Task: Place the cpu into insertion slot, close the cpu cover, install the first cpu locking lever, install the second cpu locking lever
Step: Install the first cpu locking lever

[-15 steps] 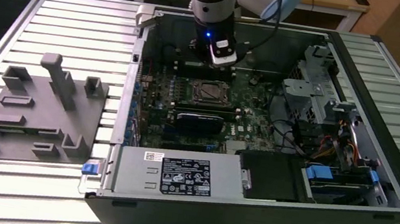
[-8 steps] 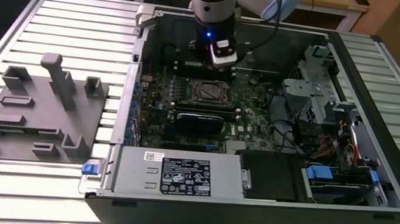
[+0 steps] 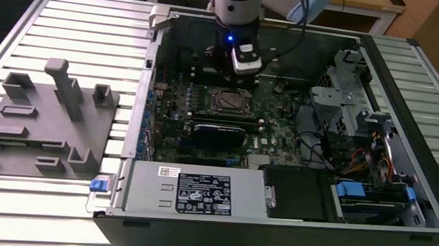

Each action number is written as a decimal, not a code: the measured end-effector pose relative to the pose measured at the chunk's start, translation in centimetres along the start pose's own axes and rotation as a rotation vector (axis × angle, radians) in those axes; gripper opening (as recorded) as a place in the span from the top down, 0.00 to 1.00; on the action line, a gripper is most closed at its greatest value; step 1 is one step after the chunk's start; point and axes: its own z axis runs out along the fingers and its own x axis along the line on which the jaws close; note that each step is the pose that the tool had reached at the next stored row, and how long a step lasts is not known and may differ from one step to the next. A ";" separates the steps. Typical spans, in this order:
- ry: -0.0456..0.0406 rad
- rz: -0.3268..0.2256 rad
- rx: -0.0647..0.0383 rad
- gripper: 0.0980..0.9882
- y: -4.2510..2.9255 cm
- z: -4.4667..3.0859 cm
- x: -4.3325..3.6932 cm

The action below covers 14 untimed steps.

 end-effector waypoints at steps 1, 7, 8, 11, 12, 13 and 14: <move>0.0046 -0.001 0.009 0.99 -0.10 0.00 -0.06; 0.0219 -0.004 0.041 0.99 -0.99 0.00 -0.40; 0.0242 -0.005 0.045 0.99 -1.14 0.00 -0.46; 0.0282 -0.006 0.058 0.99 -1.60 0.01 -0.62; 0.0284 -0.007 0.062 0.99 -1.73 0.02 -0.67; 0.0280 -0.007 0.066 0.99 -1.86 0.02 -0.71; 0.0271 -0.008 0.070 0.99 -1.96 0.02 -0.75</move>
